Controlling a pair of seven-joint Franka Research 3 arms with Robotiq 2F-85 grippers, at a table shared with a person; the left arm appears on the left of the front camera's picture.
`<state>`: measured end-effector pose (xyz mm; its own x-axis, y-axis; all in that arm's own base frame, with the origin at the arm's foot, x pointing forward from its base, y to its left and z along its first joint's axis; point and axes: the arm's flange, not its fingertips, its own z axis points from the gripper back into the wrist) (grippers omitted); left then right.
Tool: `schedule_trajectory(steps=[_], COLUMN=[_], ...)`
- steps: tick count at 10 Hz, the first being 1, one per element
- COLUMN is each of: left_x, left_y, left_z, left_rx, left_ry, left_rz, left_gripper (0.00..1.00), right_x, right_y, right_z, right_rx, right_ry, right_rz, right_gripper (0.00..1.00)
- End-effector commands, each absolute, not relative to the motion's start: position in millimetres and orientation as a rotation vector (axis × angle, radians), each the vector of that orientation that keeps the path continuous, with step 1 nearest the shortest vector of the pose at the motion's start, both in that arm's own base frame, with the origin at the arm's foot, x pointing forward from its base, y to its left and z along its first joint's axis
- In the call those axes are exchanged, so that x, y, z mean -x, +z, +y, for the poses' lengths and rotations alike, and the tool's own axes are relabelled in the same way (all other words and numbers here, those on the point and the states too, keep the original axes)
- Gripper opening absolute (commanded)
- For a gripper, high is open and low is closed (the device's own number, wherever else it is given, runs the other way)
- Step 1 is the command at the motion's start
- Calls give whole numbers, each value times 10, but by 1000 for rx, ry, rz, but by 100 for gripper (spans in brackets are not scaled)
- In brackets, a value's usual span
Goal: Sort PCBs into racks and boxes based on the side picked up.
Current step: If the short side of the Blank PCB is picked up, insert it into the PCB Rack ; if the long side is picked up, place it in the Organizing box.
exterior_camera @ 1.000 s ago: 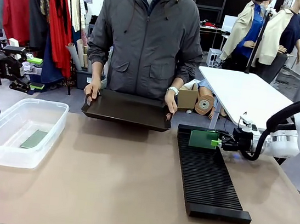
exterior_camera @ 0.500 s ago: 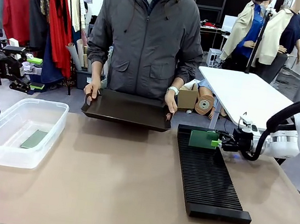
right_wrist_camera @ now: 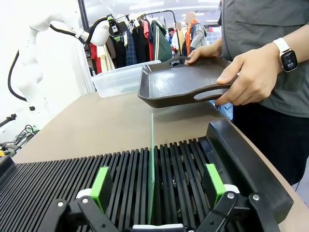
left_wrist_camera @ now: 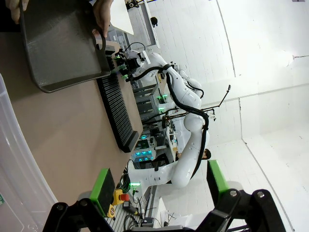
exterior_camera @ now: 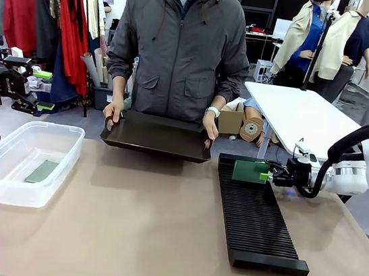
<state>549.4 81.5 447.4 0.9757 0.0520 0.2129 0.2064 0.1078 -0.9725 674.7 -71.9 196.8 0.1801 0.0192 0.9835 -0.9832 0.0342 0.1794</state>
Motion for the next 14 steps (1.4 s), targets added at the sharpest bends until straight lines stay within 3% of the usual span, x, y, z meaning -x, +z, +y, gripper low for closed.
schedule_trajectory(steps=[1, 4, 10, 14], left_x=[-5472, -5472, -5472, -5472], left_y=[4493, 4493, 4493, 4493], left_z=[823, 823, 823, 823], left_rx=[1468, 1468, 1468, 1468], left_ry=[-116, -116, -116, -116], left_rz=[-206, -206, -206, -206], left_gripper=[100, 100, 100, 100], right_x=[-6752, -6747, -6420, -5907], right_y=[1985, 1968, 2927, 3501], right_z=[-715, -719, -360, -227], right_rx=[-1249, -1249, -1213, -1350], right_ry=[1064, 1063, 1150, 892], right_rz=[-1076, -1075, -1079, -812], right_gripper=[100, 100, 100, 100])
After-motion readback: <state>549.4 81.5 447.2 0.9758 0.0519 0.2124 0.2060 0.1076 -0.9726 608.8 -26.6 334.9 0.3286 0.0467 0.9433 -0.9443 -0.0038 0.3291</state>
